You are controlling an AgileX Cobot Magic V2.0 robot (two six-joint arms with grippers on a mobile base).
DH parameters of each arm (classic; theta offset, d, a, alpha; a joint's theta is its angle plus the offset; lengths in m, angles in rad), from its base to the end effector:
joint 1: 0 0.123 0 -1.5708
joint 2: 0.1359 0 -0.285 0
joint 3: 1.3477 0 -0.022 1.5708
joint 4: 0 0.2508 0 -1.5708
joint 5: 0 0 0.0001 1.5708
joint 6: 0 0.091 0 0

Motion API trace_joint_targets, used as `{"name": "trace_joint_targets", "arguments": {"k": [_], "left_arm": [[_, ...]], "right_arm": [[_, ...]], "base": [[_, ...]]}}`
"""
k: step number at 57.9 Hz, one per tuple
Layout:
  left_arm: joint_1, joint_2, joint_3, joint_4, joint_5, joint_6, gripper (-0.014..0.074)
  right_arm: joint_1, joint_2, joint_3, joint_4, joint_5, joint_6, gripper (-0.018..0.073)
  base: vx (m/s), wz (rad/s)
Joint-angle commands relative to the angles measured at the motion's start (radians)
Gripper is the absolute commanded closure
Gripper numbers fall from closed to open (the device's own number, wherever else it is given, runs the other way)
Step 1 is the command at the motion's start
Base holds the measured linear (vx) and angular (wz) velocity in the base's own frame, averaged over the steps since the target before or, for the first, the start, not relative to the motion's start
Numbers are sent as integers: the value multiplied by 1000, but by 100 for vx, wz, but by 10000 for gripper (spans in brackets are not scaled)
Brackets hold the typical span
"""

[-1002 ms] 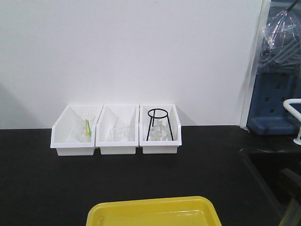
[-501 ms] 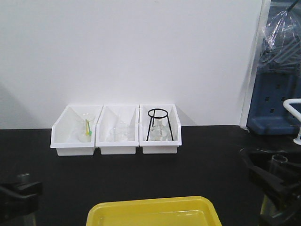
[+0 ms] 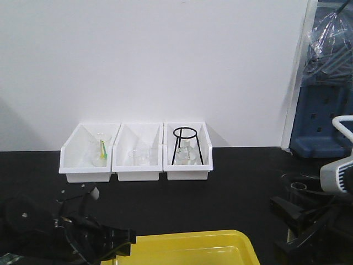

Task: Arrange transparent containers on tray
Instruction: 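Lower the left gripper's tube into the tray and open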

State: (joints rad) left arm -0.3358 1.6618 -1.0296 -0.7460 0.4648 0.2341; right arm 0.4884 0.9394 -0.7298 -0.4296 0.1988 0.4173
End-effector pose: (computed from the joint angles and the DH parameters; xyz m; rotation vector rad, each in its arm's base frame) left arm 0.3156 -0.1395 0.2217 -0.0149 2.5498 -0.7096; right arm 0.1825 0.0884 0.3377 -0.4038 1.8373 0.2556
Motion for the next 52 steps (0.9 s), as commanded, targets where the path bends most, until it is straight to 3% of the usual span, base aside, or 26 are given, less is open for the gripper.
{"name": "trace_joint_targets", "arguments": {"k": [1, 21, 44, 52], "left_arm": [[-11, 33, -68, -50, -32, 32, 597], [-12, 185, -93, -51, -65, 21, 547], [-12, 225, -93, -51, -80, 20, 249], [-12, 225, -93, -51, -85, 20, 194]], "right_arm": [[0, -9, -37, -19, -83, -2, 571], [0, -9, -37, -19, -83, -2, 571], [0, -9, -37, -17, -83, -2, 571], [0, 8, -37, -1, -83, 2, 571]], "base": [[0, 0], [0, 0], [0, 0], [0, 0]]}}
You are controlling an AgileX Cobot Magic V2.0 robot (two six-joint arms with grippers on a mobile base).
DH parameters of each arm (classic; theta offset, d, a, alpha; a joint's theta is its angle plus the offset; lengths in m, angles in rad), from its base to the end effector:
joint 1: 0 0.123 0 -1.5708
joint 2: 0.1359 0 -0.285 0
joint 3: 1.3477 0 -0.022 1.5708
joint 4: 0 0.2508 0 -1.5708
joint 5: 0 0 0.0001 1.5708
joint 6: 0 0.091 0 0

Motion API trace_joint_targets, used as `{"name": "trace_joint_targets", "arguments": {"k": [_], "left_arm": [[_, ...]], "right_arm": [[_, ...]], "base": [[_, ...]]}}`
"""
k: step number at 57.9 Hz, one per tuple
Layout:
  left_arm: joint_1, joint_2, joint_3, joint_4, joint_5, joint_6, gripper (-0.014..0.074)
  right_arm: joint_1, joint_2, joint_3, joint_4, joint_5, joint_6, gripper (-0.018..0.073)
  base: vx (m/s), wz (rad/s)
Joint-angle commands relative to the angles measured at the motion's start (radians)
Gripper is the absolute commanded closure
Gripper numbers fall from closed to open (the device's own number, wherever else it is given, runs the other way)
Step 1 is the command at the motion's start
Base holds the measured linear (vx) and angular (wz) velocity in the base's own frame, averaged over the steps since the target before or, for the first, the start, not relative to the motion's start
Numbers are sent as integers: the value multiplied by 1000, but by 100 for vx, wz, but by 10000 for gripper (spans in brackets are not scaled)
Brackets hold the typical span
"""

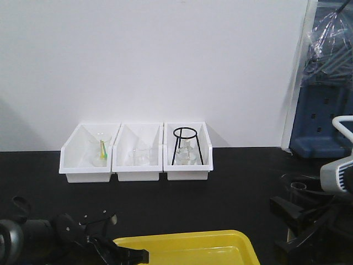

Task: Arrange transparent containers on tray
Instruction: 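Lower the left gripper's tube into the tray and open, then lower the right gripper's tube into the tray and open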

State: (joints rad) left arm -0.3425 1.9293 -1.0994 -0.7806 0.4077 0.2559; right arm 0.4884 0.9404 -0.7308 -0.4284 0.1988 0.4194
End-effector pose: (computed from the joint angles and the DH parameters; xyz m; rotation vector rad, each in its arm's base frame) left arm 0.3484 -0.1513 0.1451 -0.0839 2.6957 -0.6447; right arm 0.1827 0.0886 0.3379 -0.4010 1.8382 0.2580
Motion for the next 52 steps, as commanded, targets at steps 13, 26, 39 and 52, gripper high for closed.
{"name": "trace_joint_targets", "arguments": {"k": [13, 26, 39, 52], "left_arm": [[-4, -99, -23, -15, -35, -1, 189], [-4, -240, -23, -14, -32, 3, 189], [-4, -434, -23, -14, -39, 25, 189], [-4, -581, -23, -13, -68, 62, 189]], "right_arm": [[0, 118, -37, 39, -80, -1, 571], [0, 313, -106, 154, -37, -1, 571], [0, 532, -272, 244, 33, -1, 571], [0, 736, -405, 253, 100, -3, 571]], "base": [[0, 0], [0, 0], [0, 0], [0, 0]]}}
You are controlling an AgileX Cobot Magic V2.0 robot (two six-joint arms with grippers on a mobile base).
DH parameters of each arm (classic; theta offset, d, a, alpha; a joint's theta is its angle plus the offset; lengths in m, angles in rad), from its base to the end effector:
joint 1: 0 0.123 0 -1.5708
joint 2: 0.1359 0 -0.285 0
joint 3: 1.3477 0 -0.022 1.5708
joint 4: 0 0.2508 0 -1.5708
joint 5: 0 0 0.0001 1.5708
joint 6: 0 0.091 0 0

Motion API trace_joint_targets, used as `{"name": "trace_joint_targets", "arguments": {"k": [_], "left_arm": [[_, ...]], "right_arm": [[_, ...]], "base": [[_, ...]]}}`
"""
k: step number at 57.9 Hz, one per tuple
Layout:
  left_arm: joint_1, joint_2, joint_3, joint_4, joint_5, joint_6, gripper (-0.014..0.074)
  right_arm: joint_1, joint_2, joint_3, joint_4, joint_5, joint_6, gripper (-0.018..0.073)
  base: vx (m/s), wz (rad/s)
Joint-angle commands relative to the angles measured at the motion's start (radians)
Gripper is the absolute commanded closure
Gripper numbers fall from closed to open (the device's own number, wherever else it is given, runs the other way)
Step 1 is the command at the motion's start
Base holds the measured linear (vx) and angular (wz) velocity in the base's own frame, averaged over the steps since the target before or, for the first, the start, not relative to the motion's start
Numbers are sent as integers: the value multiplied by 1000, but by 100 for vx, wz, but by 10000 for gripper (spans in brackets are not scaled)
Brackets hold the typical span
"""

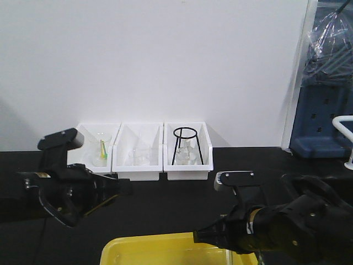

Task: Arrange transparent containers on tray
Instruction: 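Lower the right gripper's tube into the tray and open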

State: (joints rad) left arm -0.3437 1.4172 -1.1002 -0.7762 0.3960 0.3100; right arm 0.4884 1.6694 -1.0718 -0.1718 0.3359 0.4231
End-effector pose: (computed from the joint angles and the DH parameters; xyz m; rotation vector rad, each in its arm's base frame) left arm 0.2931 -0.1311 0.3287 0.0831 2.1569 -0.7430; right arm 0.3170 0.1626 0.2290 -0.2500 2.4165 0.2754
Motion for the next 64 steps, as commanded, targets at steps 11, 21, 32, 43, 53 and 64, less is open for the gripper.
{"name": "trace_joint_targets", "arguments": {"k": [11, 21, 32, 43, 53, 64], "left_arm": [[-3, -113, -22, -18, -52, 8, 189], [-3, -113, -22, -17, -44, 8, 189], [-3, -113, -22, -17, -44, 8, 189], [-3, -113, -22, -17, -45, 8, 189], [-3, -113, -22, -14, -45, 8, 189], [-3, -113, -22, 39, -34, 8, 246]], "right_arm": [[0, 109, -83, 11, -65, -4, 569], [0, 175, -83, 10, -96, -4, 547], [0, 215, -83, 10, -132, -4, 432], [0, 230, -83, 10, -143, -4, 200], [0, 222, -83, 10, -145, -6, 57], [0, 116, -83, -12, -117, -40, 126]], "base": [[0, 0], [0, 0], [0, 0], [0, 0], [0, 0], [0, 0]]}}
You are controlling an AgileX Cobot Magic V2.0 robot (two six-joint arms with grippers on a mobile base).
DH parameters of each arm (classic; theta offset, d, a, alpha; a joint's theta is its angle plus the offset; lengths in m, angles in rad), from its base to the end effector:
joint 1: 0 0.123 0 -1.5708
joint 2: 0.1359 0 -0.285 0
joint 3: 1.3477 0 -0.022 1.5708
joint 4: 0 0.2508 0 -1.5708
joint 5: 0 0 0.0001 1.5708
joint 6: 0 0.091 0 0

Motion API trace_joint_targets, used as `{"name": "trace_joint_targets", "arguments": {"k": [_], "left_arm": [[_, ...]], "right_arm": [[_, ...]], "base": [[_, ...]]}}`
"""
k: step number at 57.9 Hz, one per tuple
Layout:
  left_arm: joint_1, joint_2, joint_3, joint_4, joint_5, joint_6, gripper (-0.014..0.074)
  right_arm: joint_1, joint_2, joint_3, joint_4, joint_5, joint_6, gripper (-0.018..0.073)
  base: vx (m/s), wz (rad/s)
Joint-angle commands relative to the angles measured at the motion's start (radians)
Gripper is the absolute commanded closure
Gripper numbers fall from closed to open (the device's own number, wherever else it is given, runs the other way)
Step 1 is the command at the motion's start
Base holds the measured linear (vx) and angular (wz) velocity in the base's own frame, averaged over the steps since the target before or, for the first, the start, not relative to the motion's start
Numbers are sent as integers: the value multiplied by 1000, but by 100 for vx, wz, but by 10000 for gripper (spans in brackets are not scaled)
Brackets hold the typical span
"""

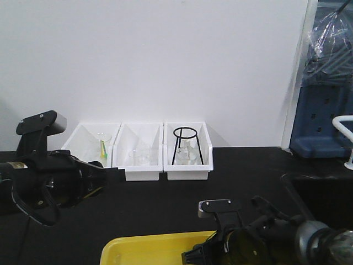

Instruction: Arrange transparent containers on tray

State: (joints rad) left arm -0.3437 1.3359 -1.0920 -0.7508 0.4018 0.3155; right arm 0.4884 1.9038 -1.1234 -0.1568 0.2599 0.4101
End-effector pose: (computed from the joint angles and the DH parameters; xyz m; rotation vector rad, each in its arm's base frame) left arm 0.2758 -0.1246 0.3504 0.1235 2.0871 -0.7313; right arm 0.3449 0.1791 0.1599 -0.2749 2.5233 0.2496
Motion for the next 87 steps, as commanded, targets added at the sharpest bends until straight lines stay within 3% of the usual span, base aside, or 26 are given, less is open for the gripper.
{"name": "trace_joint_targets", "arguments": {"k": [1, 8, 14, 19, 23, 28, 32, 42, 54, 64, 87], "left_arm": [[-3, -31, -30, 22, -37, 4, 267], [-3, -31, -30, 164, 8, 4, 446], [-3, -35, -30, 344, 72, 2, 606], [-3, -38, -30, 460, 140, -9, 605], [-3, -38, -29, 506, 186, -10, 604], [-4, -59, -7, 511, 199, -9, 603], [-4, -108, 52, 492, 145, -7, 603], [-4, -330, 301, 470, -65, -5, 603], [-4, -596, 578, 471, -165, -5, 603], [-4, -701, 660, 472, -233, -5, 603], [-4, -709, 660, 472, -230, -6, 603]], "right_arm": [[0, -141, -32, -34, -36, -30, 143], [0, -292, -32, -90, 29, -51, 363], [0, -429, -32, -104, 140, -81, 575], [0, -539, -32, -112, 247, -126, 573], [0, -620, -18, -111, 299, -182, 572], [0, -744, 53, -97, 278, -243, 572], [0, -860, 158, -81, 208, -273, 572], [0, -1161, 459, -80, 19, -266, 572], [0, -1431, 728, -87, -165, -260, 572], [0, -1445, 779, -88, -211, -260, 572], [0, -1445, 779, -87, -219, -260, 571]], "base": [[0, 0], [0, 0], [0, 0], [0, 0], [0, 0], [0, 0], [0, 0], [0, 0], [0, 0], [0, 0], [0, 0]]}}
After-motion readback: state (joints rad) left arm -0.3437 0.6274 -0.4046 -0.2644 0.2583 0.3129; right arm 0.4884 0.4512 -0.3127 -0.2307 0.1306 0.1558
